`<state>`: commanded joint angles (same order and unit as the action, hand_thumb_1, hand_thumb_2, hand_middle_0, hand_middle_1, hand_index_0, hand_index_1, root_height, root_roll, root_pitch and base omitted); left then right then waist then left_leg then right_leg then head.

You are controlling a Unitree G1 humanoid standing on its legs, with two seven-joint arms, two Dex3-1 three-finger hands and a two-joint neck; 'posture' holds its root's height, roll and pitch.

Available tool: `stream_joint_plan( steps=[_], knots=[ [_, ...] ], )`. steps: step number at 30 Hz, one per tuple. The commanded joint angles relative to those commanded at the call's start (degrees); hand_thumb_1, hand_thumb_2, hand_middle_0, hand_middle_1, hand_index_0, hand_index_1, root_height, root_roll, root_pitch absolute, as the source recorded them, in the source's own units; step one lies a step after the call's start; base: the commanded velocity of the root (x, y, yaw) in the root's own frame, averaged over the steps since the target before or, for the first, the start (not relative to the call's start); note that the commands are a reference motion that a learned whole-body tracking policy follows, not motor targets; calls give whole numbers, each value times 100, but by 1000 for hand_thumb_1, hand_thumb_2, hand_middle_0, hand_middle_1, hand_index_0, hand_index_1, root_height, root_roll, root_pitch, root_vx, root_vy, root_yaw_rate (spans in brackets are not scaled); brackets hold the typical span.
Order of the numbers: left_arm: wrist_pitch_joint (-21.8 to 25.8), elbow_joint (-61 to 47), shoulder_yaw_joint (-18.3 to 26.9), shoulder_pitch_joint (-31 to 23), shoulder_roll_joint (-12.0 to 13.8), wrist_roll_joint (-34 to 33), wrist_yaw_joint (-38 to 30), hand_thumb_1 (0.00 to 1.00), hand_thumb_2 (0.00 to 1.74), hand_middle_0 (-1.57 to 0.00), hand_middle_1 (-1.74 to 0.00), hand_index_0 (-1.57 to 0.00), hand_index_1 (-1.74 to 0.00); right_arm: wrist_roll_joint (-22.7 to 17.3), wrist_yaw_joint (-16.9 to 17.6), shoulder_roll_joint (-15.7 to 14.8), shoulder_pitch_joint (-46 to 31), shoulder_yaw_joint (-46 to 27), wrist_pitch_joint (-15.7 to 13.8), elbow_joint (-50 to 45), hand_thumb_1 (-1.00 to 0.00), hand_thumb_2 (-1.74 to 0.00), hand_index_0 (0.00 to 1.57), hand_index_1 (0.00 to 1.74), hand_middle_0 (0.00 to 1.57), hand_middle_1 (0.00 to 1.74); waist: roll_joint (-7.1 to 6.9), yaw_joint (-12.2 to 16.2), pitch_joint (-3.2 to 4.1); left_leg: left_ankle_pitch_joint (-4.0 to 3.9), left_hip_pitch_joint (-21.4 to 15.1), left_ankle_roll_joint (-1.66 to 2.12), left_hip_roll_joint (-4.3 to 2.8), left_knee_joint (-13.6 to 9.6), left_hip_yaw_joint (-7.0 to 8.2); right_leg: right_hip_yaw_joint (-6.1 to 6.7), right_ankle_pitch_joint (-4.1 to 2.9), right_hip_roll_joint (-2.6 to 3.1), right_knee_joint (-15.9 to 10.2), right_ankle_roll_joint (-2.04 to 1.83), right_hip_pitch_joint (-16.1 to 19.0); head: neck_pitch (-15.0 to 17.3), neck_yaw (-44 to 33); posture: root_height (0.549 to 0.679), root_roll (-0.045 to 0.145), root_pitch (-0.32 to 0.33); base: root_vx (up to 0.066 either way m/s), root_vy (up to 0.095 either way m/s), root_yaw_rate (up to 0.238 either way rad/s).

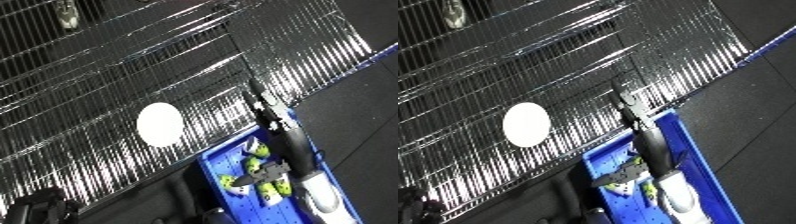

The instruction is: Pick up the object and place it into the box

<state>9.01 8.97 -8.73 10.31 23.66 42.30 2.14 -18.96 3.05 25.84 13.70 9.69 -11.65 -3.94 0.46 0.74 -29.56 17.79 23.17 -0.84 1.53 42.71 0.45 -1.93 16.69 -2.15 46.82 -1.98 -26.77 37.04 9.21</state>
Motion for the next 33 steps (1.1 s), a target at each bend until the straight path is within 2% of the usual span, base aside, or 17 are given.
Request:
stream_joint_plan(
  steps=[3, 6, 11, 16, 25, 33],
  knots=[
    [-10, -49, -7, -26, 49, -17, 14, 1000, 1740, -1570, -1740, -1570, -1740, 210, -19, 27, 34, 70, -19, 49, 0, 0, 0, 0, 0, 0, 2, -60, -23, -21, 123, -1, -9, 88, -24, -58, 17, -22, 137, -6, -123, -509, -93, 631, 57, -2, 42, -26, 149],
    [-72, -181, -28, -73, 93, -14, -47, 1000, 1740, -1570, -1740, -1570, -1740, 367, 47, 77, 125, 172, 2, 8, 0, 0, 0, 0, 0, 0, 6, -123, -23, -25, 329, -20, -23, 223, -36, -120, 40, -51, 328, -9, -349, -704, -132, 626, 53, 9, 14, -12, 112],
    [-36, -240, -224, 8, 153, -58, -170, 1000, 1740, -1570, -1740, -1570, -1740, 342, 262, 155, 531, 427, 66, 83, 0, 0, 0, 0, 0, 0, 24, -221, -23, -54, 783, -4, -8, 429, -67, -189, 58, -68, 583, -14, -772, -799, 66, 617, 49, 39, -15, -14, 145],
    [85, -273, -365, 146, 202, -43, -292, 1000, 1740, -1570, -1740, -1570, -1740, 444, 484, 123, 937, 667, 35, 276, 0, 0, 0, 0, 0, 0, 77, -286, -23, -53, 1099, -1, 44, 517, -76, -218, 61, -63, 679, -12, -1079, -810, 303, 613, 49, 73, -36, 17, 119],
    [153, -214, -442, 239, 229, 6, -266, 1000, 1740, -1570, -1740, -1570, -1740, 401, 761, 120, 1457, 808, 57, 630, 0, 0, 0, 0, 0, 0, 171, -362, -23, -12, 1363, 5, 112, 592, -21, -238, 44, -113, 712, 6, -1344, -857, 529, 611, 53, 105, -13, 38, 62],
    [139, -201, -503, 354, 159, -29, -233, 1000, 1740, -1570, -1740, -1570, -1740, 415, 892, 59, 1826, 795, -30, 925, 0, 0, 0, 0, 0, 0, 254, -419, -23, 49, 1517, -12, 140, 651, 29, -243, 39, -159, 765, 9, -1531, -985, 702, 609, 54, 126, 0, 34, 45]
  ],
)
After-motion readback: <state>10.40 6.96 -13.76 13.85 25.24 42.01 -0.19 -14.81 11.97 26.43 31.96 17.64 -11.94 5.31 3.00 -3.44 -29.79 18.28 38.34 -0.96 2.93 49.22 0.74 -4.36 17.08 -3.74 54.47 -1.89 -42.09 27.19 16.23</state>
